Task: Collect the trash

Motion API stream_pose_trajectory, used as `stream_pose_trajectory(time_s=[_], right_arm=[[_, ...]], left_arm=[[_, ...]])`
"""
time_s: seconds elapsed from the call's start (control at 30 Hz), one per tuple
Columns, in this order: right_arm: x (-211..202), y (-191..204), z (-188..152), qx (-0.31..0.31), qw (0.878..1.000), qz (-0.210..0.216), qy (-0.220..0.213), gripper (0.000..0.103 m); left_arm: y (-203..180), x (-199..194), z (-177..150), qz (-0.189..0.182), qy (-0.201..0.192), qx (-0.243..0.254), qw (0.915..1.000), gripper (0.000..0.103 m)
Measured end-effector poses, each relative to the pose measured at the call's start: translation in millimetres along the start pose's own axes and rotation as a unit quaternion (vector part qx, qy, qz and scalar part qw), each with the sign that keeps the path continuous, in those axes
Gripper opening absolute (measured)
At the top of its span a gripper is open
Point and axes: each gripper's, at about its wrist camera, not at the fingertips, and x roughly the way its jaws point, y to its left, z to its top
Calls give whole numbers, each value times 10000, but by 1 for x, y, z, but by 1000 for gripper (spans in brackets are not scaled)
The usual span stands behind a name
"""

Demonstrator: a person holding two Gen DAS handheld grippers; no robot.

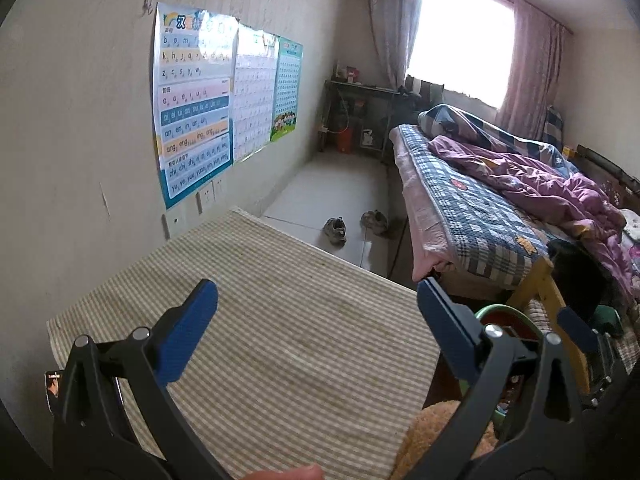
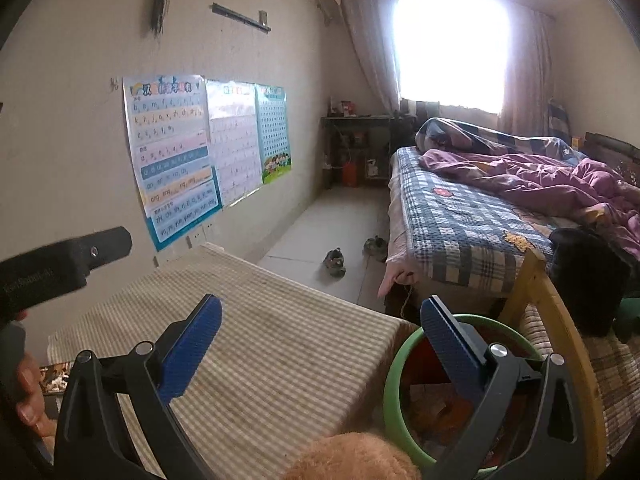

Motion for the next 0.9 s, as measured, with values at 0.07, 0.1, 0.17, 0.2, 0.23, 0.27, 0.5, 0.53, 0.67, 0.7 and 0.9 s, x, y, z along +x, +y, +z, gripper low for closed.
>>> stream_pose_trajectory(time_s=[0.07,0.1,0.17,0.2,0.23,0.27,0.5,0.53,0.67,0.7,0.9], right_arm=[[1,0,-1,11,10000,-20,34,97],[2,-1,-1,24,10000,-21,50,97],[3,-2,-2,59,9999,-43,103,97],[4,-2,-3,76,9999,-59,125,97],[5,-3,-3,91,9998,-69,134,97],[4,-4,-4,105,9998,-75,139,97],[7,-4,-7,117,9997,-87,205,97],[8,-4,-8,115,9996,-83,224,97],[12,-4,-13,153,9993,-89,333,97],[13,-3,-15,156,9991,-88,374,97],[37,8,-29,165,9958,43,901,97]], left_arm=[[1,1,0,-26,24,-19,10000,97],[0,1,0,-41,33,-21,10000,97],[0,1,-1,-56,40,-11,10000,97],[0,1,-1,-61,42,-2,10000,97],[-1,1,-1,-72,42,14,10000,97],[-1,0,-1,-76,45,23,10000,97],[-1,3,-3,-117,123,4,9999,97],[-1,4,-3,-121,128,4,9998,97],[1,8,-6,-161,251,-74,9995,97],[3,9,-8,-148,284,-121,9994,97],[21,22,-16,-116,614,-180,9979,98]])
